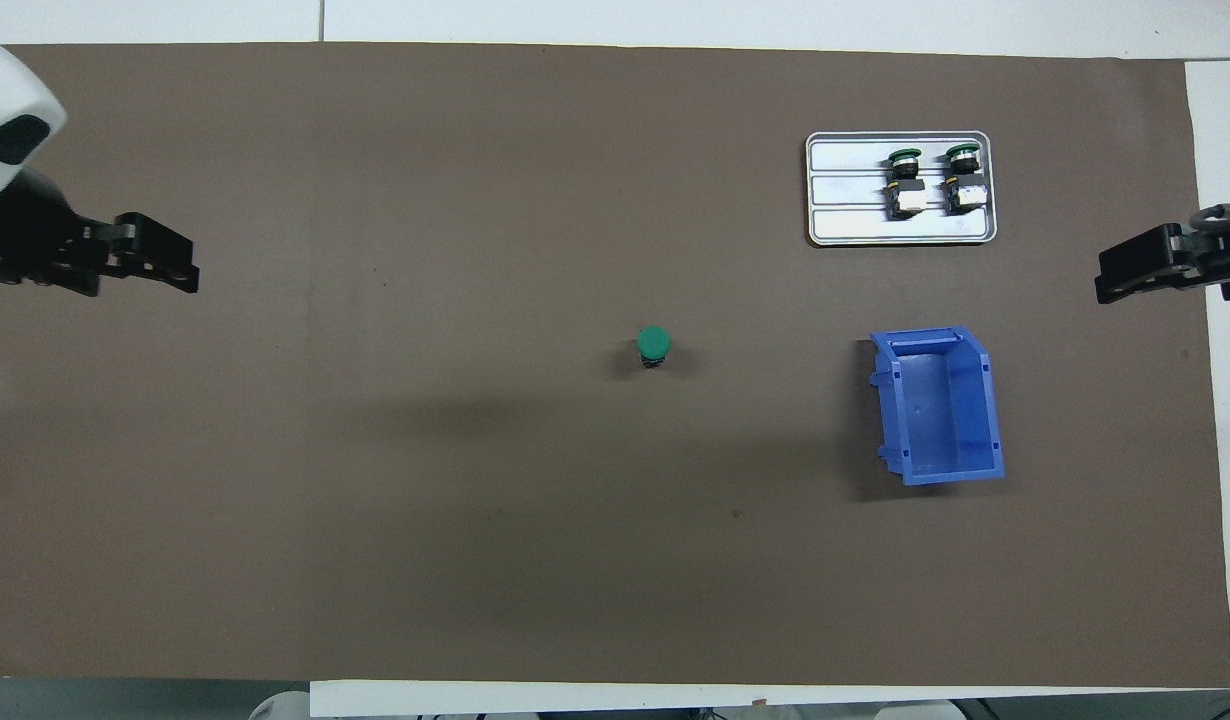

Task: Place and press button with both arms
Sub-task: 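Reach the left gripper over the green button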

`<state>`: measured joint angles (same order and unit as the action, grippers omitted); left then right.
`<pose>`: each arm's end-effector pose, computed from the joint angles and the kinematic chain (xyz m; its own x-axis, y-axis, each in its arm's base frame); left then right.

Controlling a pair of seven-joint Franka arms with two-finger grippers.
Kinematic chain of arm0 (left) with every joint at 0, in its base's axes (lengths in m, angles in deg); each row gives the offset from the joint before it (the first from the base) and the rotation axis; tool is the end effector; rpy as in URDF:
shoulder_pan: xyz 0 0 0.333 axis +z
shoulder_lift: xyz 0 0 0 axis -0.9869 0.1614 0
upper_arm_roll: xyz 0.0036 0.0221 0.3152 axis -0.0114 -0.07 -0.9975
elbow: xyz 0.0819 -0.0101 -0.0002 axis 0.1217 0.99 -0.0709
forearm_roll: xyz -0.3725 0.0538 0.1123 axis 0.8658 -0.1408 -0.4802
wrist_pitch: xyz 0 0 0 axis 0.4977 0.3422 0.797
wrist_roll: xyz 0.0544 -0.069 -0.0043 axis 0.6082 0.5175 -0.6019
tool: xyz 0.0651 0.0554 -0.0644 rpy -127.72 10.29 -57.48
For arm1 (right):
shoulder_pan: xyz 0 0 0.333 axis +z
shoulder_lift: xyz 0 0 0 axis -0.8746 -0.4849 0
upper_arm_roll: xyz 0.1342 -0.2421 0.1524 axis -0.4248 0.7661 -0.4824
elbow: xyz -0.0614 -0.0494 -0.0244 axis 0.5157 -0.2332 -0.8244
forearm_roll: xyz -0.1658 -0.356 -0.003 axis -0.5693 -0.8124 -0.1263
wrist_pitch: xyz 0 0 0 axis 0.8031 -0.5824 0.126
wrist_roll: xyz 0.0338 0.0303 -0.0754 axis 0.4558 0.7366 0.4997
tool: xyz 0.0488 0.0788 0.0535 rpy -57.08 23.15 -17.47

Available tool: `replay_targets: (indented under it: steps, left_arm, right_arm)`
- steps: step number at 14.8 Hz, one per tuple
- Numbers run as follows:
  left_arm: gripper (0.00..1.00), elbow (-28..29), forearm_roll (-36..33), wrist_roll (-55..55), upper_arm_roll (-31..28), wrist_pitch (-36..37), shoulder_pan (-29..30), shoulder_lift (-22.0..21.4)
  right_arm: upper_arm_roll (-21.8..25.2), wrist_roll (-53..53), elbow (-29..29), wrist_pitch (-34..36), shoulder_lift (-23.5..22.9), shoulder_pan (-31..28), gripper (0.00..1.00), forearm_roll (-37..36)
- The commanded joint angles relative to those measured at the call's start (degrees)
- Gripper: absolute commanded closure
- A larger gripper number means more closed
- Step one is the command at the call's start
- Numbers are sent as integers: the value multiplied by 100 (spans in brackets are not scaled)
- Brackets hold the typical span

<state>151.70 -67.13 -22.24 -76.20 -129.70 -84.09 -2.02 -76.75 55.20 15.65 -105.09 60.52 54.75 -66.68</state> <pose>0.5398 -0.1472 0.5992 0.9951 -0.0374 -0.0915 -0.0342 -0.9987 0.0369 0.5437 -0.0045 0.6314 0.9954 -0.0127 -0.0949 -0.0075 -0.9985 0.0549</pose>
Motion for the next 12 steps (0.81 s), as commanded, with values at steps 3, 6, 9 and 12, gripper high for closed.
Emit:
replay_targets:
  steps: [3, 6, 9, 12]
  left_arm:
    - [99, 118, 69, -1614, 149, -311, -917, 181]
    - [100, -188, 202, -2418, 131, -505, -1672, 725]
    - [100, -592, 193, -3352, 131, -953, -2323, 1367]
    - [100, -717, 166, -4222, 114, -1786, -2859, 1991]
  right_arm:
    - [-18, -170, 132, 33, 125, -61, 1, 62]
    - [-18, -170, 132, 33, 125, -61, 1, 53]
    - [-18, -170, 132, 33, 125, -61, 1, 62]
    - [-18, -170, 132, 33, 125, -61, 1, 62]
